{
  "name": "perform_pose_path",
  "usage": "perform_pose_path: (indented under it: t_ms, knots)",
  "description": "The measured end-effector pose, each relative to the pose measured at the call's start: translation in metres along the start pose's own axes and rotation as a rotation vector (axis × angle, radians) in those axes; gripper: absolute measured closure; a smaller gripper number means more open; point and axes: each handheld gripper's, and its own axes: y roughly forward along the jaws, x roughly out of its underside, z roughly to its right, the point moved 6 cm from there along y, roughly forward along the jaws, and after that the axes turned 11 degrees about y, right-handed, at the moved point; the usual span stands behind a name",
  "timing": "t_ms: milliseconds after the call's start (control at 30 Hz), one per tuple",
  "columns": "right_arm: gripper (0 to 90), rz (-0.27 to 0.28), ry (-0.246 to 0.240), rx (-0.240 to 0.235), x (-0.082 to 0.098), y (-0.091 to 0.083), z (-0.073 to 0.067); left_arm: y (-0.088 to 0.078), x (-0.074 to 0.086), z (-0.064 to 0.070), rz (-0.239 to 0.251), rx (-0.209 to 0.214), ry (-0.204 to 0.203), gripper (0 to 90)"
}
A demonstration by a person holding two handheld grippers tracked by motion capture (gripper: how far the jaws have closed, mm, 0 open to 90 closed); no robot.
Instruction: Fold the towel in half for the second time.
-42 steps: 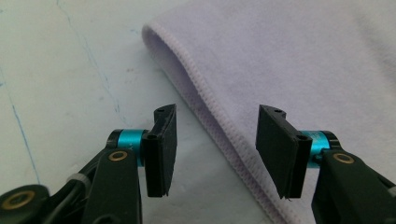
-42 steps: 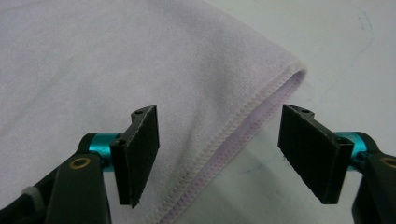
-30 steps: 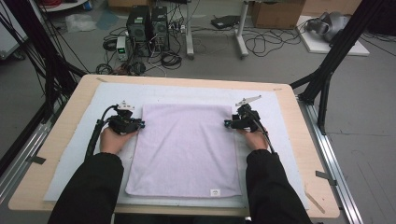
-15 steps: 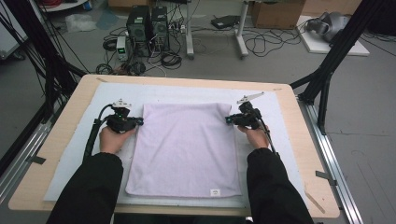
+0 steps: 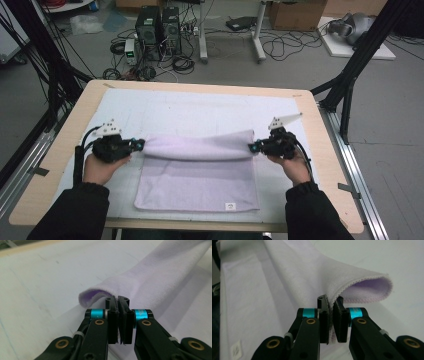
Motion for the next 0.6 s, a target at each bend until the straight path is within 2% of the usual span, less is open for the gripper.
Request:
perform_pose_path:
  t_ms: [33, 67, 100, 133, 167, 233, 300, 367, 467, 500, 567, 600]
  knots:
    - [83.9, -0.02, 0.012, -0.017, 0.013, 0.002, -0.003, -0.001, 0.007, 0.004, -0.015, 0.008, 0.008, 86.2]
    - [82.8, -0.038, 0.016, -0.021, 0.021, 0.005, -0.004, -0.002, 0.015, 0.009, -0.015, 0.02, -0.013, 86.1]
    - [80.6, -0.064, 0.026, -0.006, 0.03, 0.008, -0.003, -0.002, 0.021, 0.013, -0.024, 0.033, -0.018, 85.7]
    - [77.1, -0.062, 0.025, 0.003, 0.036, 0.01, -0.001, -0.001, 0.027, 0.017, -0.044, 0.034, -0.012, 84.6]
    - [71.6, -0.068, 0.041, -0.004, 0.042, 0.011, 0.002, -0.001, 0.032, 0.019, -0.063, 0.039, -0.007, 81.0]
    - [55.8, -0.075, 0.073, 0.037, 0.048, 0.012, 0.01, -0.002, 0.035, 0.018, -0.087, 0.045, -0.011, 67.2]
    - [48.0, -0.028, 0.096, 0.025, 0.044, 0.006, 0.015, -0.004, 0.03, 0.014, -0.095, 0.03, -0.002, 57.5]
    - [42.5, 0.008, 0.081, 0.042, 0.034, 0.0, 0.016, -0.005, 0.019, 0.007, -0.086, 0.026, -0.01, 49.8]
    - [33.5, 0.028, 0.07, 0.067, 0.015, 0.0, 0.02, 0.001, -0.001, -0.005, -0.07, 0.002, -0.009, 44.9]
    - [33.1, 0.031, 0.065, 0.069, 0.011, 0.002, 0.021, 0.007, -0.007, -0.01, -0.067, -0.008, -0.017, 43.7]
    - [33.2, 0.048, 0.071, 0.071, 0.003, 0.009, 0.026, 0.02, -0.011, -0.018, -0.091, -0.02, -0.03, 42.7]
    - [33.4, 0.039, 0.079, 0.068, 0.001, 0.015, 0.03, 0.025, -0.01, -0.02, -0.098, -0.012, -0.047, 41.9]
